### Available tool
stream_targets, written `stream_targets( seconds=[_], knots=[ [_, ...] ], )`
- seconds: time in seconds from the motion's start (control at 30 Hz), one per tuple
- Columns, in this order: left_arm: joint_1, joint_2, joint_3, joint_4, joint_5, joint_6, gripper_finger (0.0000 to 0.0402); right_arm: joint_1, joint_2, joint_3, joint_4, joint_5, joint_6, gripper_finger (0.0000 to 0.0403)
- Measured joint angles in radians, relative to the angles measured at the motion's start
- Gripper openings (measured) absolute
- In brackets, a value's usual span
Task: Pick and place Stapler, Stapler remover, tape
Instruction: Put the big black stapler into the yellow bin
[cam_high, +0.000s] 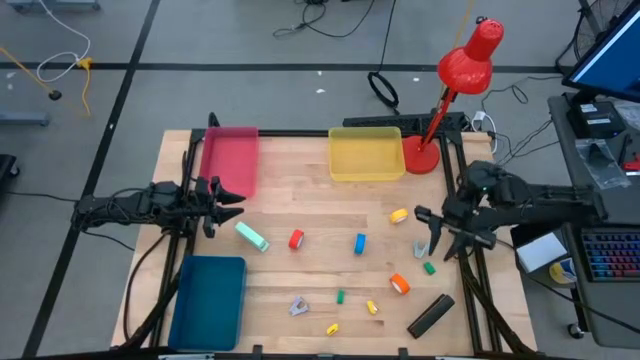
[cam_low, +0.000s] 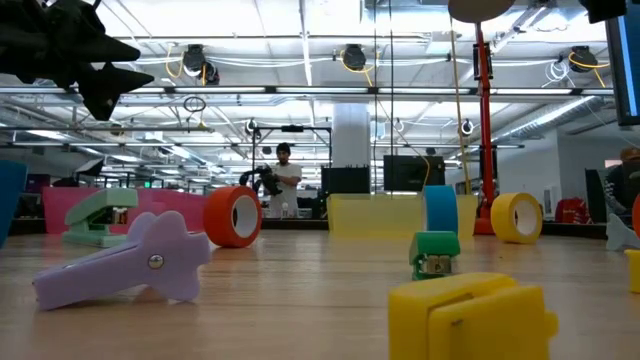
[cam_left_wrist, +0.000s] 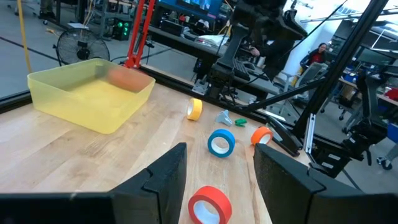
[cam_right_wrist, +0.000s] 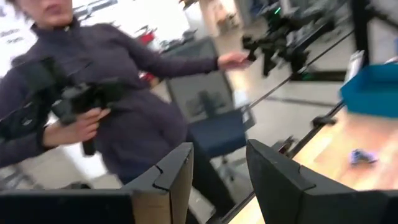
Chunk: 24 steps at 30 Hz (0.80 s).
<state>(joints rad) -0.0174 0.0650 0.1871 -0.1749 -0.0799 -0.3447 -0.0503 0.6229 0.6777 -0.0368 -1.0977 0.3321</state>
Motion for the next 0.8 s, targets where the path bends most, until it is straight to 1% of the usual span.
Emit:
stream_targets(
  seconds=[0.2, 0.37, 0.43, 0.5, 0.53, 0.63, 0.7, 0.77, 0.8],
  knots=[
    [0.000, 0.000, 0.000, 0.000, 0.000, 0.000, 0.0186, 0.127, 0.046, 0.000, -0.045, 0.071, -0.061, 0.0141],
    [0.000, 0.000, 0.000, 0.000, 0.000, 0.000, 0.0186, 0.263, 0.098, 0.001, -0.110, 0.195, -0.100, 0.0141],
    [0.000, 0.000, 0.000, 0.000, 0.000, 0.000, 0.0186, 0.324, 0.124, 0.018, -0.172, 0.258, -0.142, 0.0141],
    [0.000, 0.000, 0.000, 0.000, 0.000, 0.000, 0.0186, 0.388, 0.161, 0.059, -0.279, 0.349, -0.214, 0.0141],
    [0.000, 0.000, 0.000, 0.000, 0.000, 0.000, 0.0186, 0.422, 0.181, 0.087, -0.348, 0.411, -0.261, 0.0141],
    [0.000, 0.000, 0.000, 0.000, 0.000, 0.000, 0.0186, 0.524, 0.264, 0.203, -0.576, 0.640, -0.390, 0.0141],
    [0.000, 0.000, 0.000, 0.000, 0.000, 0.000, 0.0186, 0.590, 0.328, 0.275, -0.695, 0.777, -0.435, 0.0141],
    [0.000, 0.000, 0.000, 0.000, 0.000, 0.000, 0.0186, 0.653, 0.392, 0.332, -0.767, 0.870, -0.451, 0.0141],
    [0.000, 0.000, 0.000, 0.000, 0.000, 0.000, 0.0186, 0.684, 0.424, 0.356, -0.790, 0.894, -0.453, 0.0141]
  ],
)
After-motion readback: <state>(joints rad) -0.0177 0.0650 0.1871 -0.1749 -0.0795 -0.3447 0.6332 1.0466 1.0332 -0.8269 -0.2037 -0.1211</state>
